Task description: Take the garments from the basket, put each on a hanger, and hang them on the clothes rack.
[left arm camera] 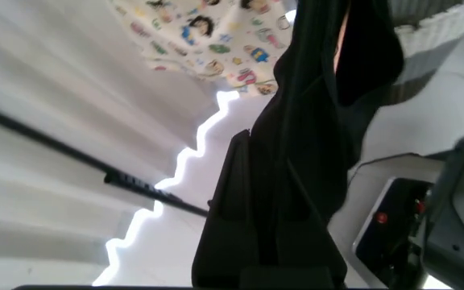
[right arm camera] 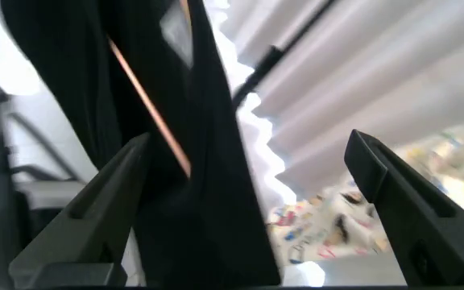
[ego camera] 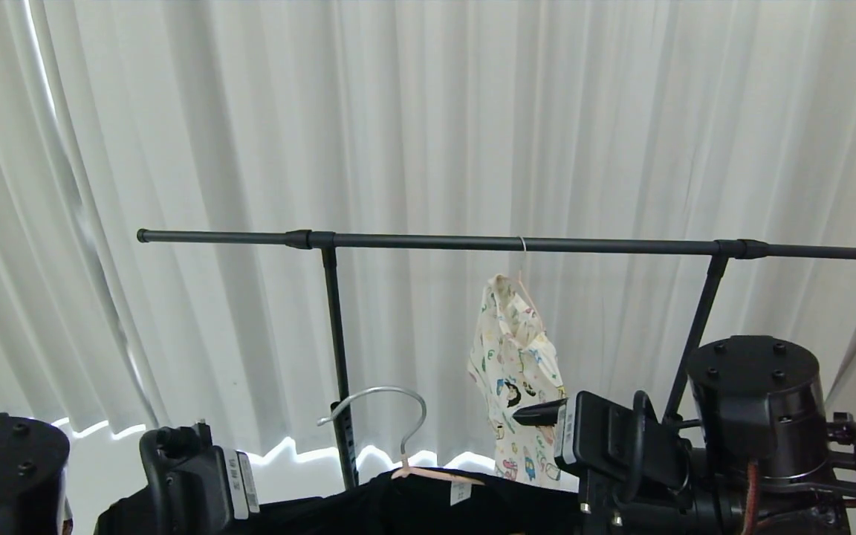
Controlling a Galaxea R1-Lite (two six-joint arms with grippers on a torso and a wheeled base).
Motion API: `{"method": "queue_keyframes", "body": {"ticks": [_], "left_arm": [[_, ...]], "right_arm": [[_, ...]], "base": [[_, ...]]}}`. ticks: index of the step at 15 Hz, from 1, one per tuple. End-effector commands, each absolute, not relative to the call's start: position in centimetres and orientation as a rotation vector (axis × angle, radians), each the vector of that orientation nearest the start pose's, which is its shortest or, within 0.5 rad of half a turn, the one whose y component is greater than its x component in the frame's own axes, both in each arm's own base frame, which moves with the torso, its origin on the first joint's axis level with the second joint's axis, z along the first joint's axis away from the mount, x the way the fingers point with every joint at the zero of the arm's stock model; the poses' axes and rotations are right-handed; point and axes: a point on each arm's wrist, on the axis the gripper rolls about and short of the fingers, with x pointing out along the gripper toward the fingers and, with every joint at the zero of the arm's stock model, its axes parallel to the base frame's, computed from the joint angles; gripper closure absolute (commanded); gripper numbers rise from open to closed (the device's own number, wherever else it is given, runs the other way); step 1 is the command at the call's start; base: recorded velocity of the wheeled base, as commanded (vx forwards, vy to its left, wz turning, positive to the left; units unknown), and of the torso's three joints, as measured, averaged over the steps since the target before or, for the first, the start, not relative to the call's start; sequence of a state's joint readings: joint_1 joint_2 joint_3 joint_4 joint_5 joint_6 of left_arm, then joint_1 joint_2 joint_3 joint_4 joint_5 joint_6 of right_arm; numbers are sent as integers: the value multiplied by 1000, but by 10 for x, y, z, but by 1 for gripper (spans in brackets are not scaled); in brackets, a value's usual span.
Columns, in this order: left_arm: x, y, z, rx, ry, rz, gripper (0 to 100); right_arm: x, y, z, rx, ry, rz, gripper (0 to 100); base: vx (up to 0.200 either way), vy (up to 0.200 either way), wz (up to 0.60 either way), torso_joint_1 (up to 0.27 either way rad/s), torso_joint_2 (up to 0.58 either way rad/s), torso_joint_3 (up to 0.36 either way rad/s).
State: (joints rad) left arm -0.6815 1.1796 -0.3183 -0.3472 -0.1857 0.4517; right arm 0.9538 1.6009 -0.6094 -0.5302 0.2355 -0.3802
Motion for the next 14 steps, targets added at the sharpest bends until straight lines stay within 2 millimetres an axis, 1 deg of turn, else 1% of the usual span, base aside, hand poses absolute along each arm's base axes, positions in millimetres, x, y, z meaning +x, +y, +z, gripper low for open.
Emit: {"method": "queue_keyframes", "body": {"ticks": [1,4,7,10,14], "left_arm": [[109,-98,145,551,300,-973,100],[111,-101,153,545,263,-977,100],[110,-104,157,545,245,-992,100],[107,-109,159,550,224,-1027,100],[107,-109,163,548,211,-1025,100]], "right_arm": [[141,220,162,-494,210,1286,0],[139,225,166,-510,267,1337,0],[138,224,159,-522,342,1374,0],[138,224,160,-521,350,1372,0],[141,229,158,-518,362,1371,0]], "base": [[0,0,0,0,0,0],[0,0,0,0,0,0],[0,0,0,0,0,0],[0,0,0,0,0,0],[0,0,0,0,0,0]]}}
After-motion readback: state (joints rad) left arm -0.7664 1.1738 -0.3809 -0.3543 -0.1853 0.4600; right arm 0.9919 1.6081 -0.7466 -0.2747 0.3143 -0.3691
